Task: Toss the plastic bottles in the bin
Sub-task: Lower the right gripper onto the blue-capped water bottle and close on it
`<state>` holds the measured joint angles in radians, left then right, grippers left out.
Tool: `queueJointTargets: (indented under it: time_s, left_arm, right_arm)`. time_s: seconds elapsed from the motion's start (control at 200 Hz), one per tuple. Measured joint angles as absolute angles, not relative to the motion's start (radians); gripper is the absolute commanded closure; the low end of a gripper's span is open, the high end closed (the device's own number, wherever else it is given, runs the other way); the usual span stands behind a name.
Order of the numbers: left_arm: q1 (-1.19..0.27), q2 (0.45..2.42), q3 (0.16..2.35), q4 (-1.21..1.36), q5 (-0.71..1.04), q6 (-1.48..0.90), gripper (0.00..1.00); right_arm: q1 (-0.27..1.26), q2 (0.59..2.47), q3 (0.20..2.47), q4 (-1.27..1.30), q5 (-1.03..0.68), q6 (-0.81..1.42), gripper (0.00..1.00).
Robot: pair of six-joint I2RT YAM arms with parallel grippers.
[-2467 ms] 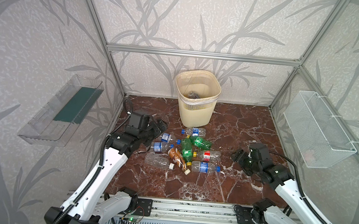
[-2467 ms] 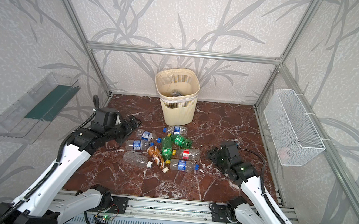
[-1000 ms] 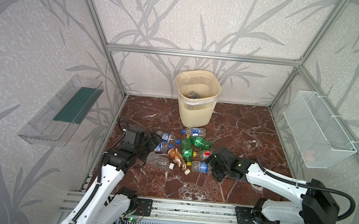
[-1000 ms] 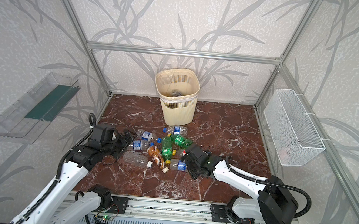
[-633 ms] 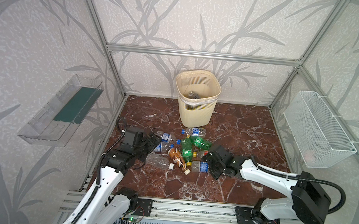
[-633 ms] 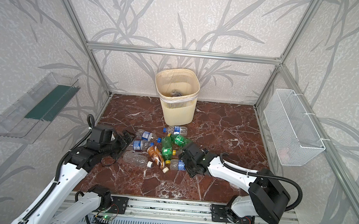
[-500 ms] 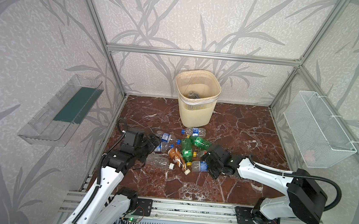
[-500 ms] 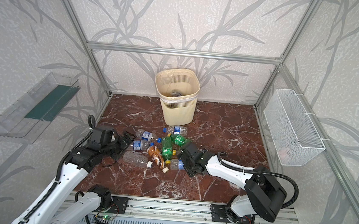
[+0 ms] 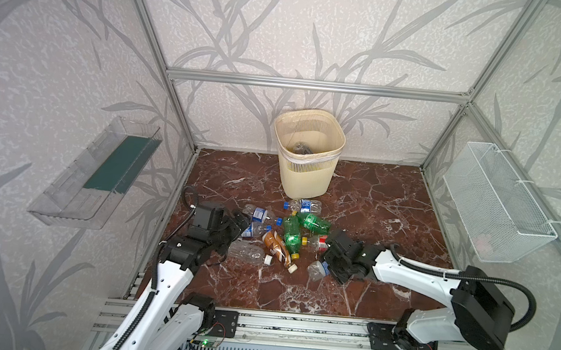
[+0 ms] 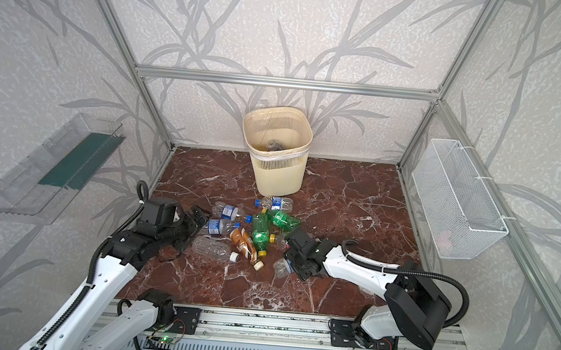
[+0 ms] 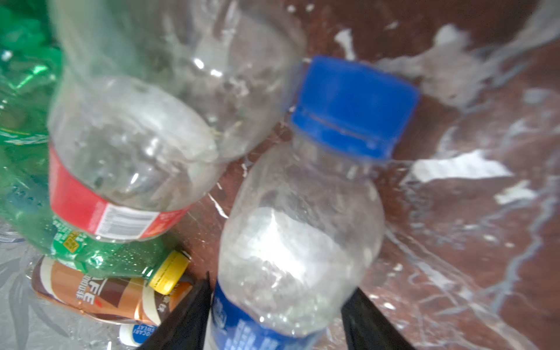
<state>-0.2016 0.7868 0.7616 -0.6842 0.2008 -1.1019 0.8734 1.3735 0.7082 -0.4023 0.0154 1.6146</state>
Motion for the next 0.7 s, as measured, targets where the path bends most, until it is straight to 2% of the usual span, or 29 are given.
queueJointTargets:
  time_s: [0.26,0.705]
  left_arm:
    - [-0.202,0.803,0.762,-0.683,0.202,-1.102,0.03]
    - [-0.202,0.817,0.762,-0.683,0.201,-1.102,0.03]
  right_arm:
    - [0.844,1.312,0.67,-0.553,0.029,1.485,0.33]
    - [0.78,1.253,0.67,-0.717,0.074,1.059,0.29]
